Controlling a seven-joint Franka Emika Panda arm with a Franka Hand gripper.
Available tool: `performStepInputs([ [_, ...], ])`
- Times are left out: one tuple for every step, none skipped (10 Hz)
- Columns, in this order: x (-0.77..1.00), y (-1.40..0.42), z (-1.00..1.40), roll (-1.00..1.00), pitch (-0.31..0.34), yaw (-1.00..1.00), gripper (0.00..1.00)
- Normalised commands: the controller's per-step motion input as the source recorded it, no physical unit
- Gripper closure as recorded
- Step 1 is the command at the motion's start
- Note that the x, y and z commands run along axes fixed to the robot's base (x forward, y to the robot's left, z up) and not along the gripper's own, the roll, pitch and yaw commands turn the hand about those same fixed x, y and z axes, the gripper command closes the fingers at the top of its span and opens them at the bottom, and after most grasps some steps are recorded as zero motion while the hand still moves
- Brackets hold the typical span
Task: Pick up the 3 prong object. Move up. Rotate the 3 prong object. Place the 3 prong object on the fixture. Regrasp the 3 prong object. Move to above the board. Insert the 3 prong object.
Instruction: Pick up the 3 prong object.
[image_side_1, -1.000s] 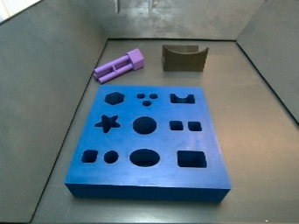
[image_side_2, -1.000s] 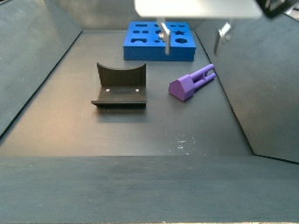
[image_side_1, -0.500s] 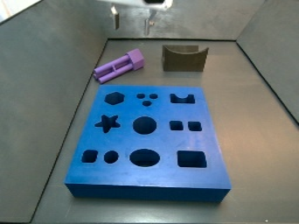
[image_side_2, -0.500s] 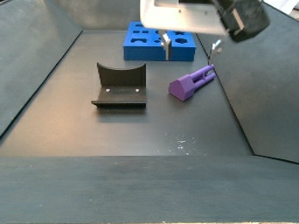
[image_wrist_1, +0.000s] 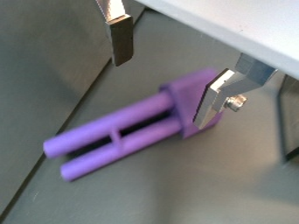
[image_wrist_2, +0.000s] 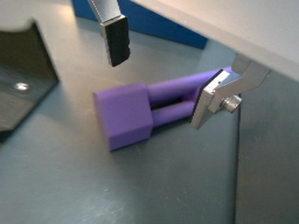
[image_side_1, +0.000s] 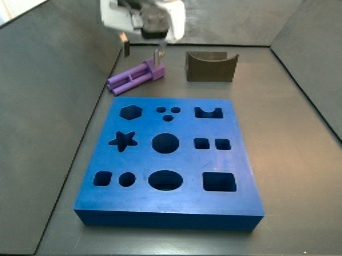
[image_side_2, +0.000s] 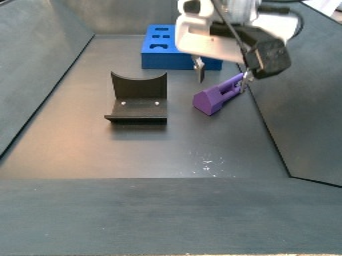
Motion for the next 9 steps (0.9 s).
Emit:
performStepInputs([
  [-0.35,-0.47,-0.51,0.11,-0.154,0.00,0.00],
  [-0.16,-0.26,-0.43,0.00,-0.144,-0.05,0.00],
  [0.00,-0.08,-0.33,0.00,-0.060,-0.07,0.00],
  [0.02,-0.02,-0.31,0.00,-0.023,-0.05,0.00],
  [0.07,-0.02,-0.31,0.00,0.000,-0.05,0.00],
  [0.11,-0.01,-0.29,0.00,0.000,-0.06,0.00],
  [0.06,0.00,-0.26,0.00,0.000,-0.07,0.00],
  [0.00,0.00,-0.14,-0.07,-0.010,-0.11,0.00],
  [0.00,0.00,-0.04,-0.08,-0.039,0.00,0.00],
])
